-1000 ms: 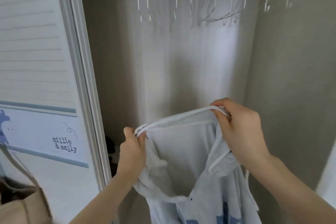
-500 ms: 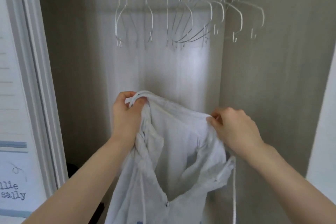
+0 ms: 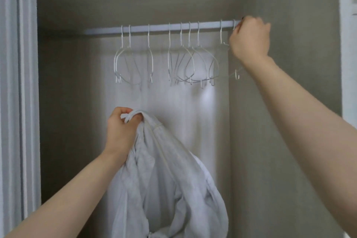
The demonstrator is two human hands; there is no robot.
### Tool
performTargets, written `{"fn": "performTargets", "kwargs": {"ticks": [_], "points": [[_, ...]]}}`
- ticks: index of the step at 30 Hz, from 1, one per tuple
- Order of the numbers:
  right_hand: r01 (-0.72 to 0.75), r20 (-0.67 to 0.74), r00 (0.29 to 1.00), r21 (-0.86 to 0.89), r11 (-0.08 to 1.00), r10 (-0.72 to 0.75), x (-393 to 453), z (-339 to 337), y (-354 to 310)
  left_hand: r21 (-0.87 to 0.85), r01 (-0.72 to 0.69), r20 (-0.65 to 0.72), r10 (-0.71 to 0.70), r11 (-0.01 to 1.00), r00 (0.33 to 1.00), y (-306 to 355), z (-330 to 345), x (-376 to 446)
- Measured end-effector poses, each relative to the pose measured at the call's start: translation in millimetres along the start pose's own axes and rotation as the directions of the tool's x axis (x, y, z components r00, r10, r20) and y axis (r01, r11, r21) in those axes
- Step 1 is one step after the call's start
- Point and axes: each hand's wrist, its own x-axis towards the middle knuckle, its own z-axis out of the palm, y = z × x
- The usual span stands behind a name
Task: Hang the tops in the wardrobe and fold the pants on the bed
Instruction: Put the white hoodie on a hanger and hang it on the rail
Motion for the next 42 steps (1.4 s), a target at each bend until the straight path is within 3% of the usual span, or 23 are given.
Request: {"fn": "performTargets", "kwargs": {"ticks": [6,14,17,20,25,32,38,42], "points": [[-0.165,0.222,0.961,-0.011,0.986,0.163,52,26,24,0.017,0.004,0.012,-0.005,1.0,1.0,-2,5,14],[-0.149,0.448,0.87,-0.156,0.977,0.204,61,38,37,0.055,0.009,0.044,-0.011,0.998,0.999,-11,12,21],[-0.219,0.572,0.79,-0.07,0.973,0.219,54,37,37,0.076,0.002,0.06,-0.007,0.997,0.998,-15,14,20],[-0.294,0.659,0.686,-0.135,0.946,0.307,48,42,41,0.087,0.006,0.079,-0.013,0.996,0.997,-17,15,20],[-0.414,0.605,0.723,-0.007,0.91,0.333,47,52,47,0.106,0.005,0.075,-0.013,0.994,0.997,-17,13,21],[-0.415,0.462,0.841,0.212,0.885,0.284,58,39,48,0.144,0.017,0.086,-0.03,0.989,0.996,-15,5,19],[-0.396,0.245,0.898,0.093,0.913,0.365,50,25,32,0.2,0.04,0.09,-0.059,0.979,0.994,-16,-8,1],[-0.4,0.193,0.905,0.081,0.913,0.379,21,8,36,0.248,0.037,0.098,-0.064,0.968,0.993,-19,-20,-17]]}}
